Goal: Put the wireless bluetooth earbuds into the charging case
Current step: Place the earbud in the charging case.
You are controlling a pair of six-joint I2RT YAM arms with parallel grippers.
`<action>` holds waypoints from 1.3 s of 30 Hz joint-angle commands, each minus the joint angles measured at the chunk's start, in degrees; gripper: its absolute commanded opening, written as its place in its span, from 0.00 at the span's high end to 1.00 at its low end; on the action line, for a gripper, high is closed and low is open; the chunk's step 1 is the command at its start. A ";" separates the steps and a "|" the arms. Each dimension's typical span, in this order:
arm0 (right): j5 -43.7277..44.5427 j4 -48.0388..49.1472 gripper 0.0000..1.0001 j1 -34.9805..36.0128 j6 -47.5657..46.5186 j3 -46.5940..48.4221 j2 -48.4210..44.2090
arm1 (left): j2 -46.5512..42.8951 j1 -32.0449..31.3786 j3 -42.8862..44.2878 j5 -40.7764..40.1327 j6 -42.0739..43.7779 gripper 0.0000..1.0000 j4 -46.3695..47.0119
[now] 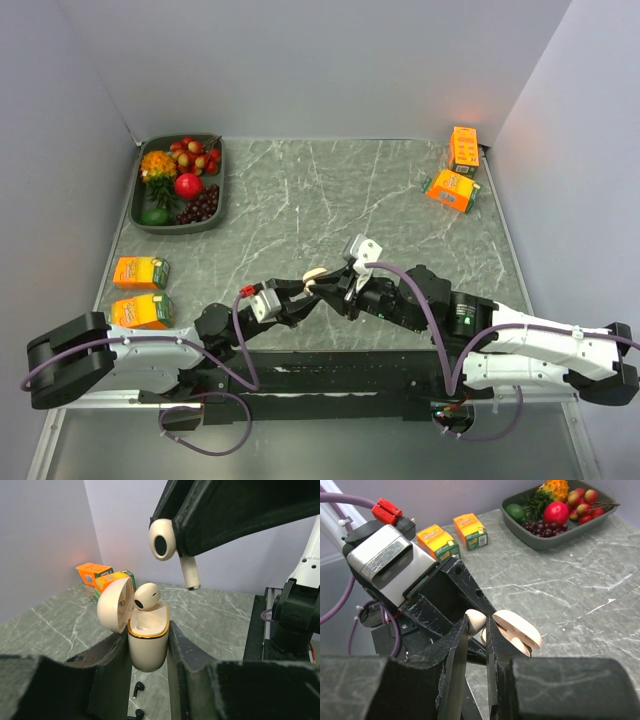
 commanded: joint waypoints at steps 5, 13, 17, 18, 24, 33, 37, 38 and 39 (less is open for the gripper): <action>7.33 7.65 1.00 2.51 -3.80 -1.84 -0.19 | -0.93 0.10 0.97 1.50 -0.14 0.99 9.87; 11.46 14.08 1.00 4.18 -6.61 -6.33 -0.72 | -2.68 0.19 1.06 2.64 -1.46 0.99 9.17; 13.57 17.33 1.00 5.32 -7.93 -8.00 -1.60 | -1.72 -0.16 -0.34 4.75 0.81 0.99 12.15; 13.75 17.77 1.00 5.50 -8.11 -8.09 -2.04 | -1.20 -0.42 -0.78 5.28 1.52 0.99 13.38; 13.92 17.60 1.00 6.56 -8.73 -7.92 -3.71 | 2.32 -1.13 -3.51 4.67 5.39 0.99 19.98; 16.82 17.78 1.00 8.49 -10.31 -8.88 -4.15 | 0.57 -1.13 -0.08 2.74 3.55 0.99 14.88; 17.79 17.69 1.00 9.28 -10.66 -9.32 -3.62 | 0.30 -1.22 0.09 2.47 2.84 0.99 15.41; 17.79 17.69 1.00 9.46 -10.66 -9.41 -3.36 | 0.13 -1.22 0.18 2.56 2.76 0.99 15.15; 17.79 17.69 1.00 9.63 -10.66 -9.41 -3.27 | 0.04 -1.13 0.27 2.47 2.67 0.99 14.97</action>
